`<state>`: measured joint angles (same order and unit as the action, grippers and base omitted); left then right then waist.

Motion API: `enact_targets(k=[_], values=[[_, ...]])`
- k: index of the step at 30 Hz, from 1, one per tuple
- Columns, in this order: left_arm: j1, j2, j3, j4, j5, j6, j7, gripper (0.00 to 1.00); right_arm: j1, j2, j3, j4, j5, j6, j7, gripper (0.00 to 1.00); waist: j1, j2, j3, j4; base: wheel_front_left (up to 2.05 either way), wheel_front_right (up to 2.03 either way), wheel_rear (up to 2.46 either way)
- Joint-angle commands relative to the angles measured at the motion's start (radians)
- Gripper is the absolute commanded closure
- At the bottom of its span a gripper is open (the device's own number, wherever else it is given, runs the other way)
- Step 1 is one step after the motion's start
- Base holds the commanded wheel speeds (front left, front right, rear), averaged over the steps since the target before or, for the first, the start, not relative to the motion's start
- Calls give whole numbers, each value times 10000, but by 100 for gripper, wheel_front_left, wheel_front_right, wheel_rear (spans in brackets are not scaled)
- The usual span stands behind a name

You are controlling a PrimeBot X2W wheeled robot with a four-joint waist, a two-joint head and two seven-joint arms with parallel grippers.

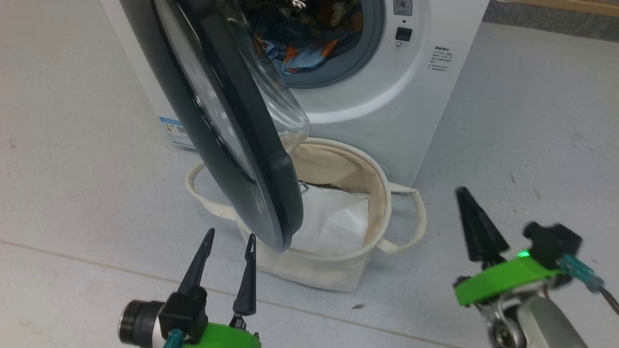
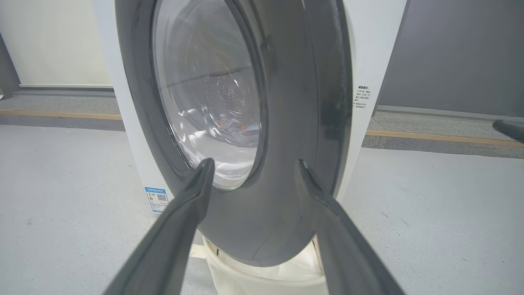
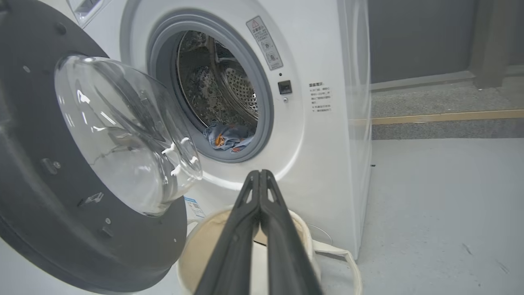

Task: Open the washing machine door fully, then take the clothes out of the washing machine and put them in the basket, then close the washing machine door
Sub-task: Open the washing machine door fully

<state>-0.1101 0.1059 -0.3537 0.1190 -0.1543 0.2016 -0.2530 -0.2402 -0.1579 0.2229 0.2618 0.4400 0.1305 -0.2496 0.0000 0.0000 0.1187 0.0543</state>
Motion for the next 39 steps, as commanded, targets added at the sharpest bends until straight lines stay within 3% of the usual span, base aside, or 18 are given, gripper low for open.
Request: enact_targets(k=[1, 3, 17, 34, 39], values=[[-164, 117, 360, -243, -34, -40, -88, 0, 192, 322, -320, -378, -332, 2, -121, 100, 1, 0, -62, 3, 0, 0, 0], [-153, 147, 407, -178, -34, -55, -88, 0, 528, 541, -665, -417, -726, 2, -121, 0, 1, 0, -133, 3, 0, 0, 0], [-8, 149, 534, 0, 14, -187, -88, 0, 1301, 1066, -1663, -782, -2002, 2, -121, 0, 1, 0, -396, -69, 0, 0, 0], [4, -34, 677, -45, 133, -322, -88, 0, 1237, 1076, -1564, -690, -1681, 2, -122, 0, 0, 0, -356, -14, 0, 0, 0], [-344, -164, 850, -761, 346, -26, -88, 0, 1137, 1076, -1596, -742, -1625, 2, -122, 0, 0, 0, -176, 29, 0, 0, 0]])
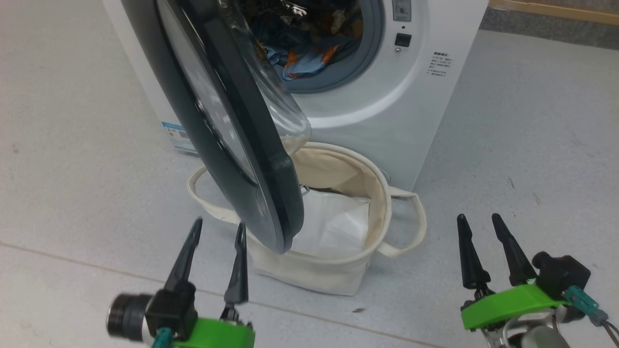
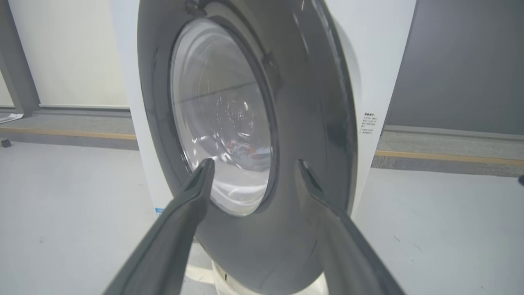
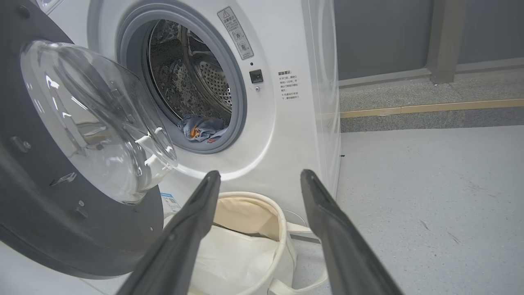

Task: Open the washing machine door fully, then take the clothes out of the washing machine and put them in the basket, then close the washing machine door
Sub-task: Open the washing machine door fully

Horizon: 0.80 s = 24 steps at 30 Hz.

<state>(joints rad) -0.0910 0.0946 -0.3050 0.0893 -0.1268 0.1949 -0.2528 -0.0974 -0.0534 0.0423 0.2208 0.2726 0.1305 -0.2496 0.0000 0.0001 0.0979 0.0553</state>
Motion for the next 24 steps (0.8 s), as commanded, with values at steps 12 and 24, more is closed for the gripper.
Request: enact_targets(k=[12, 24], values=[[-1986, -327, -638, -3305, 1013, 379, -90, 100, -717, 31, 201, -472, 125, 2, -122, 0, 0, -1, 772, -39, 0, 0, 0], [-2982, -438, -2793, -2730, 373, 719, 380, 100, -1174, 31, 253, -542, 237, 2, -122, 0, 0, -1, 1468, -295, 0, 0, 0]])
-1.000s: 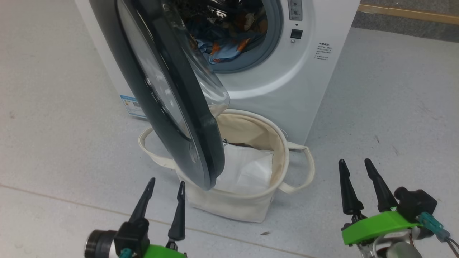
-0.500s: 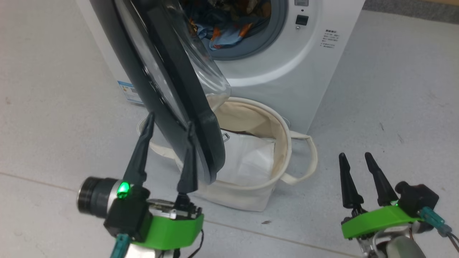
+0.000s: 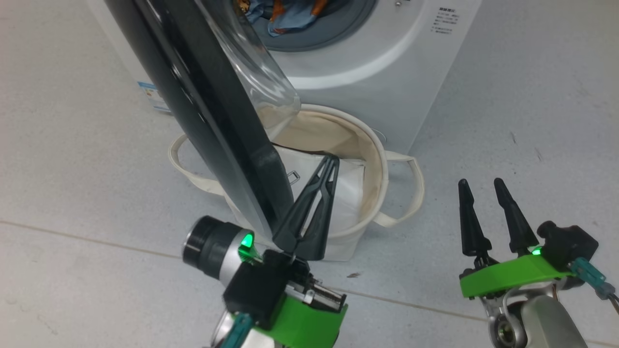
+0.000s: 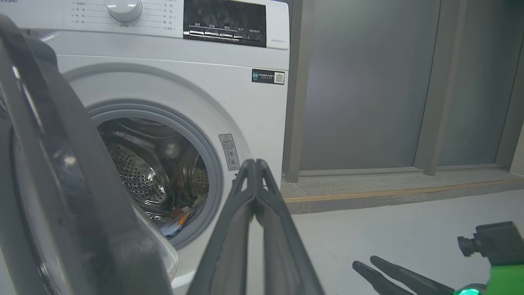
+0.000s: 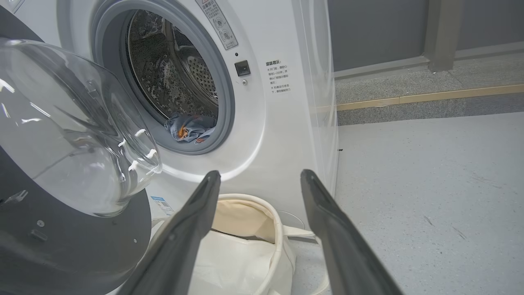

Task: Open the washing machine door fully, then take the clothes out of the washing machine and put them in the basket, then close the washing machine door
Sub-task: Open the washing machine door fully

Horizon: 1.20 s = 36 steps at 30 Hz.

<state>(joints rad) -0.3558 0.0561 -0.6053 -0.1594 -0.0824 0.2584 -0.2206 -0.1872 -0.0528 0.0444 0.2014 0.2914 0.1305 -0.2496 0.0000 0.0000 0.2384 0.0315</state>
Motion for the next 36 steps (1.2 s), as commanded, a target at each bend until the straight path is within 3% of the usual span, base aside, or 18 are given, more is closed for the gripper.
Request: enact_targets(k=[1, 14, 22, 27, 36], values=[[-425, -54, 91, -28, -145, 192, 75, 100, -307, 26, 224, -351, 64, 2, -122, 0, 0, 0, 98, -74, 0, 0, 0], [-1084, -57, -641, 2409, -1157, 1597, 247, 100, -484, 26, 266, -308, 146, 2, -122, 0, 0, 0, 384, -26, 0, 0, 0], [-1142, -58, -626, 3127, -1526, 2190, 204, 100, -462, 26, 283, -271, 65, 2, -122, 0, 0, 0, 402, 295, 0, 0, 0], [-889, -58, -714, 3278, -1525, 2437, 47, 100, -375, 26, 213, -268, 23, 2, -122, 0, 0, 0, 335, 704, 0, 0, 0], [-174, -58, -1055, 3054, -1801, 2807, -84, 100, -126, 26, 51, -143, -157, 2, -122, 0, 0, 0, 67, 2066, 0, 0, 0]])
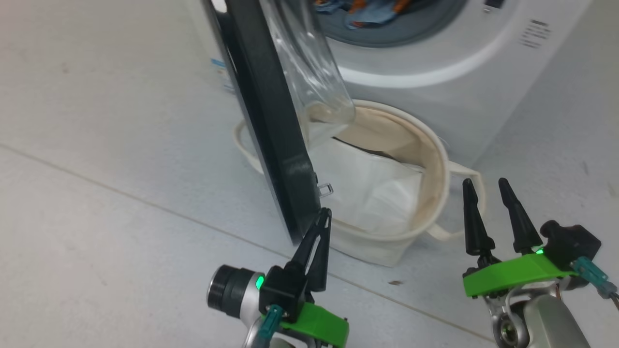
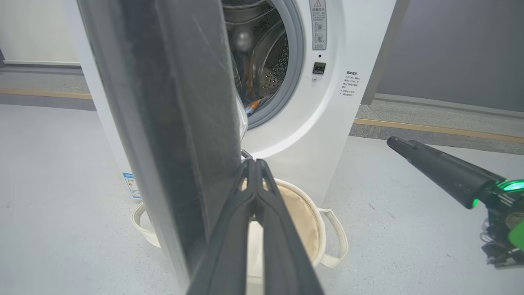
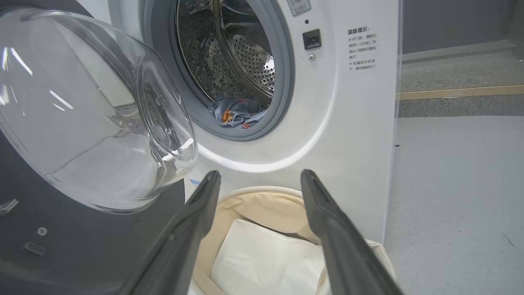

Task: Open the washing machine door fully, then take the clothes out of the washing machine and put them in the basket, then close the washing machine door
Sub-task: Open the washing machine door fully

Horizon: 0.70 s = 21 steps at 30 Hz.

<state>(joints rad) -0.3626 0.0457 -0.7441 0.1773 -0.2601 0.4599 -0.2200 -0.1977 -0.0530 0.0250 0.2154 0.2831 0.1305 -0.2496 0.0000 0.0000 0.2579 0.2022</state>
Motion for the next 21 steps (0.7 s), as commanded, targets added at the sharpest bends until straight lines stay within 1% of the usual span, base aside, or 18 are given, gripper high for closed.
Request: enact_targets(k=[1, 4, 8, 11, 14, 21], values=[[-43, 46, 375, -329, -73, 839, -109, 100, 20, 28, 258, -277, -95, 2, -122, 0, 0, 0, -175, 530, 0, 0, 0], [65, 93, 594, -357, -205, 923, -179, 100, 145, 28, 380, -244, -165, 2, -122, 0, 0, 0, -334, 939, 0, 0, 0], [120, 235, 778, -453, -283, 891, -259, 100, 261, 28, 470, -218, -215, 2, -122, 0, 0, 0, -507, 1207, 0, 0, 0], [157, 343, 956, -461, -386, 892, -284, 100, 298, 28, 485, -200, -224, 2, -122, 0, 0, 0, -587, 1235, 0, 0, 0], [167, 546, 1291, -435, -489, 1002, -299, 100, 329, 28, 476, -191, -209, 2, -122, 0, 0, 0, -639, 1204, 0, 0, 0], [119, 1302, 2279, -392, -823, 1212, -257, 100, 376, 28, 474, -164, -197, 2, -122, 0, 0, 0, -590, 1051, 0, 0, 0]])
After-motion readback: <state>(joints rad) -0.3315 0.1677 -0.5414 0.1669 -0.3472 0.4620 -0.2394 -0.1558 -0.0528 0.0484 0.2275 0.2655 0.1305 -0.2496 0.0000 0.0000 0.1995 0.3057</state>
